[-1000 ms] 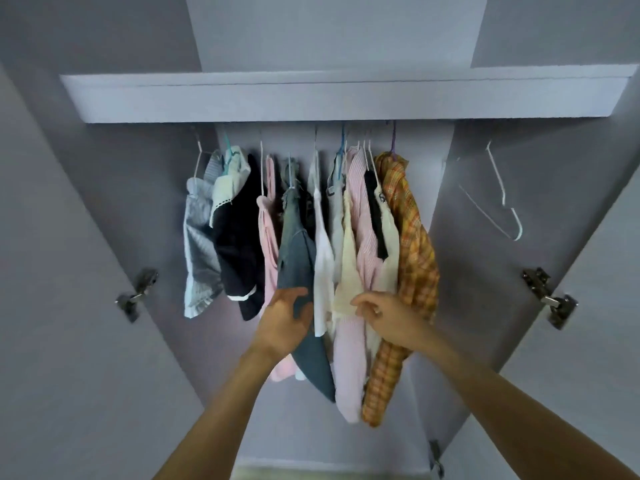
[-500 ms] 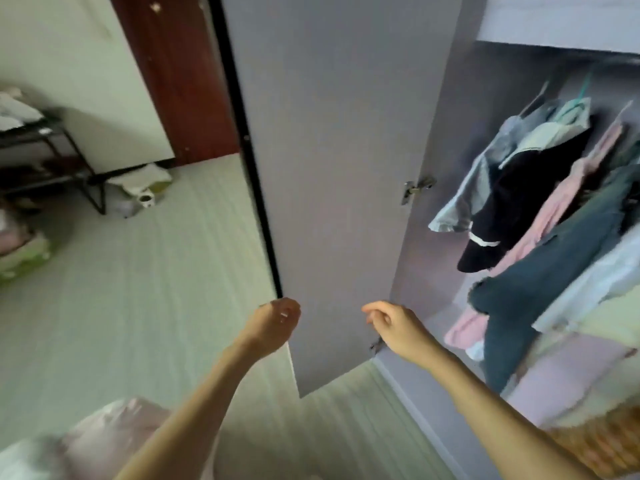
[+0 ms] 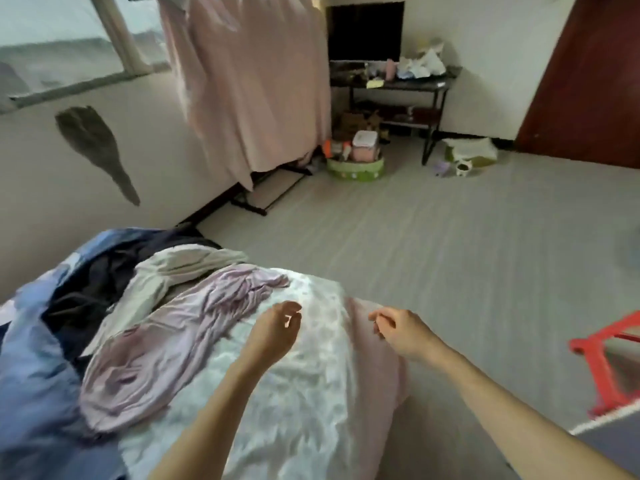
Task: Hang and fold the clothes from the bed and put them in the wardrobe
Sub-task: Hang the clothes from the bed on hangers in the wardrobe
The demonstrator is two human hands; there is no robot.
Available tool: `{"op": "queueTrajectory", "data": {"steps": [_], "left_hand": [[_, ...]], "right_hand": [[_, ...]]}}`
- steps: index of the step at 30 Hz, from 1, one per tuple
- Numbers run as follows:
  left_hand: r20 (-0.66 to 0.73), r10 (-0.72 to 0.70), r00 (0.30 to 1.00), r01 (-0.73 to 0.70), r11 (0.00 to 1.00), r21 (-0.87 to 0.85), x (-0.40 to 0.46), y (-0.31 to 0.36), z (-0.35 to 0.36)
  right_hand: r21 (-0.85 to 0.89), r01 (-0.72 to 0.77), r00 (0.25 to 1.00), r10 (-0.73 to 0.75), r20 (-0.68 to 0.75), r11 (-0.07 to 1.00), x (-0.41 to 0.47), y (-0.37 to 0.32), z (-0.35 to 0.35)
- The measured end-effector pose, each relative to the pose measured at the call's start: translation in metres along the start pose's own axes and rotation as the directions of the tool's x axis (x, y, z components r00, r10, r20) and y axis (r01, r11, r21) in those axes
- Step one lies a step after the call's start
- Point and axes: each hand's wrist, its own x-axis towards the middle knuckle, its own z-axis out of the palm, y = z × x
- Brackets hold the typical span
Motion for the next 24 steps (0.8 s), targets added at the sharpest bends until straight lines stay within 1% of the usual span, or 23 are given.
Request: {"op": "queueTrajectory", "data": {"steps": [2, 3, 4, 6, 7, 10, 14, 16, 18, 20, 22, 24], "left_hand": [[-0.062, -0.100, 0.993, 0.099, 0.995, -0.019, 0.008, -0.056, -0.023], [-0.076, -0.164, 0.984, 0.162, 0.986, -0.024, 0.014, -0.086, -0.034], [-0.089, -0.192, 0.977, 0.190, 0.981, -0.028, 0.019, -0.109, -0.038], [-0.098, -0.294, 0.951, 0.292, 0.956, -0.041, 0.032, -0.165, -0.045], [-0.096, -0.319, 0.943, 0.318, 0.948, -0.025, 0.033, -0.174, -0.047], [-0.113, -0.414, 0.903, 0.417, 0.909, 0.001, 0.051, -0.245, -0.044], [-0.055, -0.624, 0.780, 0.626, 0.776, 0.077, 0.060, -0.350, -0.023], [-0.017, -0.690, 0.724, 0.686, 0.717, 0.126, 0.056, -0.390, -0.008], [0.001, -0.764, 0.645, 0.755, 0.638, 0.153, 0.055, -0.422, 0.002], [-0.030, -0.822, 0.569, 0.813, 0.556, 0.173, 0.057, -0.444, 0.005], [-0.061, -0.869, 0.491, 0.865, 0.478, 0.156, 0.064, -0.465, 0.007], [-0.073, -0.903, 0.423, 0.895, 0.405, 0.186, 0.069, -0.485, 0.005]], "right_hand": [[-0.036, 0.042, 0.993, -0.038, 0.109, 0.998, 0.040, -0.035, 0.037], [-0.042, 0.074, 0.985, -0.067, 0.157, 0.996, 0.063, -0.052, 0.058], [-0.042, 0.086, 0.980, -0.077, 0.186, 0.995, 0.079, -0.063, 0.072], [-0.085, 0.129, 0.960, -0.103, 0.260, 0.988, 0.121, -0.088, 0.113], [-0.102, 0.147, 0.956, -0.115, 0.270, 0.984, 0.129, -0.094, 0.120], [-0.134, 0.180, 0.917, -0.117, 0.381, 0.974, 0.180, -0.111, 0.181], [-0.164, 0.175, 0.878, -0.078, 0.472, 0.971, 0.235, -0.106, 0.257], [-0.185, 0.167, 0.864, -0.053, 0.500, 0.969, 0.248, -0.097, 0.283], [-0.193, 0.134, 0.848, -0.012, 0.530, 0.972, 0.259, -0.088, 0.306], [-0.200, 0.109, 0.841, 0.017, 0.541, 0.974, 0.264, -0.079, 0.319], [-0.211, 0.084, 0.832, 0.048, 0.553, 0.974, 0.270, -0.069, 0.333], [-0.227, 0.080, 0.822, 0.065, 0.566, 0.971, 0.274, -0.063, 0.342]]}}
